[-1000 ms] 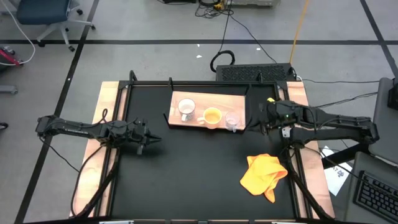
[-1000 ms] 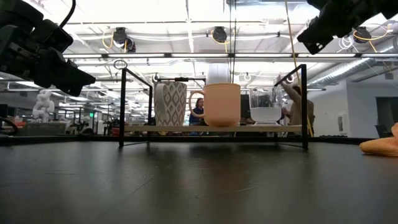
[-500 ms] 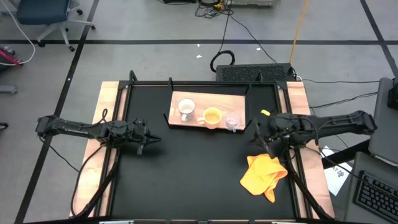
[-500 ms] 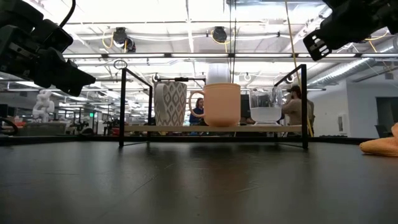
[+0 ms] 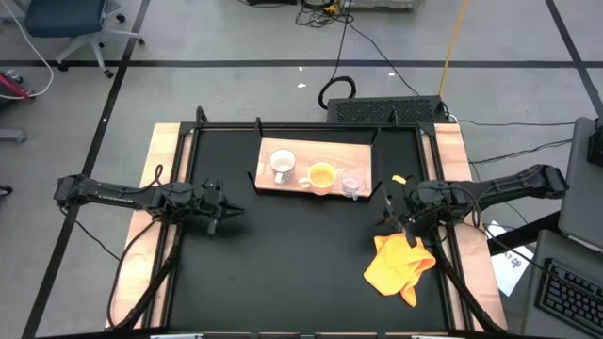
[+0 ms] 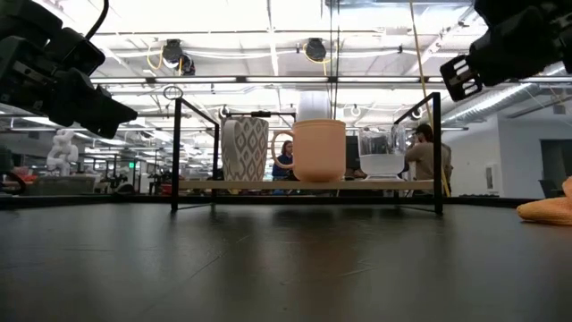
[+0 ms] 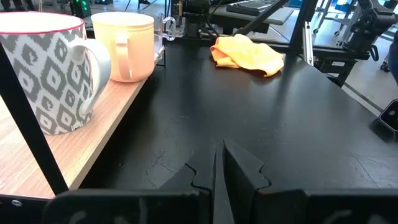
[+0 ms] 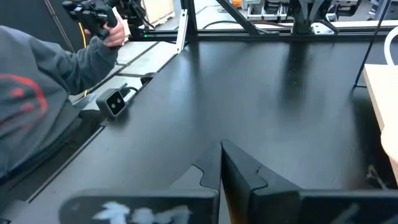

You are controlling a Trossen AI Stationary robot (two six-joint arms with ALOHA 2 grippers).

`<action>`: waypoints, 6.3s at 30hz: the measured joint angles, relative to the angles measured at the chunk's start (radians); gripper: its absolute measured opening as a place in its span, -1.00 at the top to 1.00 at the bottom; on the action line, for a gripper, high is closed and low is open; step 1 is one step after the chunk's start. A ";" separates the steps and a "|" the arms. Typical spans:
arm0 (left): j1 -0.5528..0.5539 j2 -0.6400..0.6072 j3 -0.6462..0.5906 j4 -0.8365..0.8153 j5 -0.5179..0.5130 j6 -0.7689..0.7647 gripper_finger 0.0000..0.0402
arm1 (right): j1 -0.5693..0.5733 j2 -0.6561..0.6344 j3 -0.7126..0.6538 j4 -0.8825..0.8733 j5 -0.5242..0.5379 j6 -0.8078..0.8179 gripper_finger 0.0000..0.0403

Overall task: Stack small to large cups/mugs on shelf
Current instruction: Adjust the orange mug on the shelf

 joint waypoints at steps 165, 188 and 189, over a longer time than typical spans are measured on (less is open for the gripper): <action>0.000 0.000 0.000 0.000 0.000 0.090 0.84 | -0.486 1.170 1.185 -0.825 0.120 -0.145 0.96; 0.000 0.000 0.000 -0.001 0.000 0.084 0.84 | -0.542 1.169 1.185 -0.813 0.079 -0.398 0.99; 0.000 0.000 0.000 -0.001 0.000 0.084 0.84 | -0.546 1.169 1.185 -0.813 0.079 -0.397 0.99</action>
